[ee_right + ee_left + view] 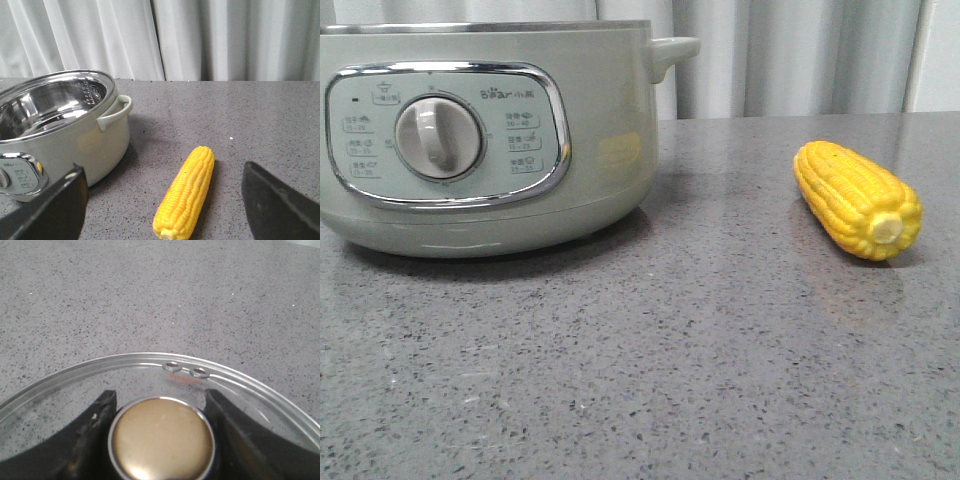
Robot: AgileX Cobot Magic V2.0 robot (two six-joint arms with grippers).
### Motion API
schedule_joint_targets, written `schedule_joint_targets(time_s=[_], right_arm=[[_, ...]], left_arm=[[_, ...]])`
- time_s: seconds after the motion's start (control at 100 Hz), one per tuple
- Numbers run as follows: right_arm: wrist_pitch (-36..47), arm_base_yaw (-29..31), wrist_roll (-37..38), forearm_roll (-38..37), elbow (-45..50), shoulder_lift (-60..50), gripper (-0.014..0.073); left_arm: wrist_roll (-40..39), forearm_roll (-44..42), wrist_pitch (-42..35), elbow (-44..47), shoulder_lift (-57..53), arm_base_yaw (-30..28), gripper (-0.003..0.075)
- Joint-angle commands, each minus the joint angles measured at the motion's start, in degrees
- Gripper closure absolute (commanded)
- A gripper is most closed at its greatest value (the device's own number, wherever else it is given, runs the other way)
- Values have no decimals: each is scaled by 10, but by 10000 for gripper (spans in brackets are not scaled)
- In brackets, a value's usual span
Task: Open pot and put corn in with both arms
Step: 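Lift the glass lid off the pot with the left gripper, then lower the right gripper onto the yellow corn cob and grasp it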
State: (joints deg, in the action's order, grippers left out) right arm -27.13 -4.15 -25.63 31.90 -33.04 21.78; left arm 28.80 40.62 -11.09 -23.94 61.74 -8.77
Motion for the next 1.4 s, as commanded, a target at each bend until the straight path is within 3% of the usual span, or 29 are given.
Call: schedule_joint_targets(time_s=[0.0,0.08,0.36,0.6,0.8,1.13,1.23,1.39], right_arm=[[35,-2,-5,15,-20,10,49],[31,-2,-5,16,-20,10,50],[3,-2,-5,42,-25,43,56],[-95,-2,-5,89,-97,239,112],[-97,-2,-5,72,-179,399,112],[-119,-2,-5,62,-245,588,114],[-133,-2,5,62,-245,609,190],[-133,-2,11,72,-254,604,476]], left_arm=[[-1,-2,-31,-20,-5,2,338],[-1,-2,-31,-20,-5,2,294],[-1,22,-30,-43,-71,19,295],[-1,21,74,-102,-200,62,319],[-1,21,153,-111,-277,99,375],[-1,63,147,-111,-375,112,407],[-1,89,136,-111,-392,112,407],[-1,116,103,-111,-406,112,407]])
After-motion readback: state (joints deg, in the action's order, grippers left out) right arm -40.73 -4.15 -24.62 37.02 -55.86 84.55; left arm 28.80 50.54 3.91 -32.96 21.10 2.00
